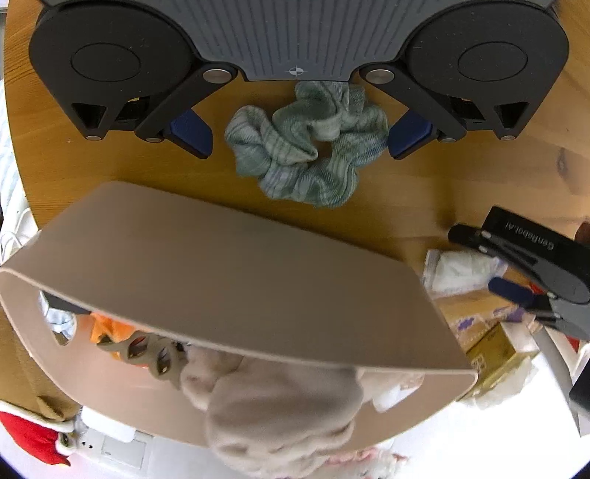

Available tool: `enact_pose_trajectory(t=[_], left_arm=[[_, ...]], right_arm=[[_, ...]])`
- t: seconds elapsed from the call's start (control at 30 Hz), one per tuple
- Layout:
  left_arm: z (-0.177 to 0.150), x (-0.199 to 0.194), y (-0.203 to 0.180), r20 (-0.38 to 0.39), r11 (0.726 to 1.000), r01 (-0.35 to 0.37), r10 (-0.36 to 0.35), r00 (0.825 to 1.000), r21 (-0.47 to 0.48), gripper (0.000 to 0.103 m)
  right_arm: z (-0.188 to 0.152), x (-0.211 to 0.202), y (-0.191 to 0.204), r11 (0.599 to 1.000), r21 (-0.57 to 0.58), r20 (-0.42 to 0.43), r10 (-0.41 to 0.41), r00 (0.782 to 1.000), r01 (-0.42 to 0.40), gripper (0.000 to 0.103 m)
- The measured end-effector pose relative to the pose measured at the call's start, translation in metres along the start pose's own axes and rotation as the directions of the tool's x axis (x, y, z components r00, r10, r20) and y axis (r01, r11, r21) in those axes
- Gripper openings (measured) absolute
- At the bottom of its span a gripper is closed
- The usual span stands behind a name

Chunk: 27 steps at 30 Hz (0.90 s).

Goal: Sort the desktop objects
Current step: 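Grasp the green plaid scrunchie with right tool while left grasps the wrapped white pad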

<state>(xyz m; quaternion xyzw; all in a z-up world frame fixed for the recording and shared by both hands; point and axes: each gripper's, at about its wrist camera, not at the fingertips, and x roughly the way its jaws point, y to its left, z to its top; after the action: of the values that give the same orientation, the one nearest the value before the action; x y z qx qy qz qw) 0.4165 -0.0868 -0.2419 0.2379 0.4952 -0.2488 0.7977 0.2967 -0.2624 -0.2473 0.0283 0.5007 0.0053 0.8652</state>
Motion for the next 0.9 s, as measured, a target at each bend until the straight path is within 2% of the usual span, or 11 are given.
enact_pose_trajectory(t=[0.1,0.17,0.27,0.53,0.6,0.63,0.7,0.73,0.8,0.87,0.9], left_arm=[[-0.001,0.002,0.002,0.016,1.000,0.009,-0.008,1.000,-0.007,0.086],[-0.002,0.002,0.005,0.027,1.000,0.013,-0.013,1.000,-0.021,0.083],[-0.001,0.004,0.009,0.033,0.999,0.014,-0.013,0.999,-0.040,0.079],[0.003,0.006,0.008,0.075,0.998,-0.037,0.040,0.996,-0.042,0.079],[0.005,0.007,0.009,0.083,0.999,-0.025,0.028,0.996,-0.046,0.070],[0.005,0.007,0.009,0.088,0.999,-0.026,0.030,0.996,-0.045,0.068],[0.006,0.006,0.008,0.096,0.999,-0.031,0.035,0.995,-0.041,0.056],[0.007,0.005,0.008,0.095,0.999,-0.032,0.035,0.995,-0.039,0.054],[0.007,0.004,0.006,0.091,0.999,-0.039,0.041,0.995,-0.027,0.044],[0.006,0.003,0.004,0.084,0.999,-0.044,0.045,0.995,-0.012,0.041],[0.006,0.002,0.003,0.080,0.999,-0.044,0.045,0.996,-0.007,0.038]], right_arm=[[-0.002,0.002,0.004,1.000,-0.016,-0.004,0.008,1.000,-0.008,0.103],[-0.003,0.004,0.006,0.999,-0.032,-0.007,0.019,1.000,-0.019,0.095],[-0.003,0.007,0.008,0.999,-0.040,-0.020,0.020,1.000,-0.021,0.091],[-0.003,0.005,0.006,0.999,-0.037,-0.020,0.011,1.000,-0.012,0.085],[-0.003,0.005,0.004,0.999,-0.037,-0.015,0.013,1.000,-0.013,0.081],[-0.002,0.004,0.003,0.999,-0.037,-0.014,0.015,1.000,-0.016,0.076],[-0.002,0.004,0.001,0.999,-0.041,-0.009,0.011,1.000,-0.012,0.068],[-0.002,0.004,0.001,0.999,-0.044,-0.007,0.006,1.000,-0.007,0.062],[-0.001,0.002,-0.001,0.999,-0.051,-0.002,-0.004,1.000,0.004,0.050],[0.000,0.001,-0.002,0.998,-0.060,0.000,-0.018,1.000,0.018,0.035],[-0.001,0.000,-0.003,0.998,-0.063,0.000,-0.021,1.000,0.021,0.033]])
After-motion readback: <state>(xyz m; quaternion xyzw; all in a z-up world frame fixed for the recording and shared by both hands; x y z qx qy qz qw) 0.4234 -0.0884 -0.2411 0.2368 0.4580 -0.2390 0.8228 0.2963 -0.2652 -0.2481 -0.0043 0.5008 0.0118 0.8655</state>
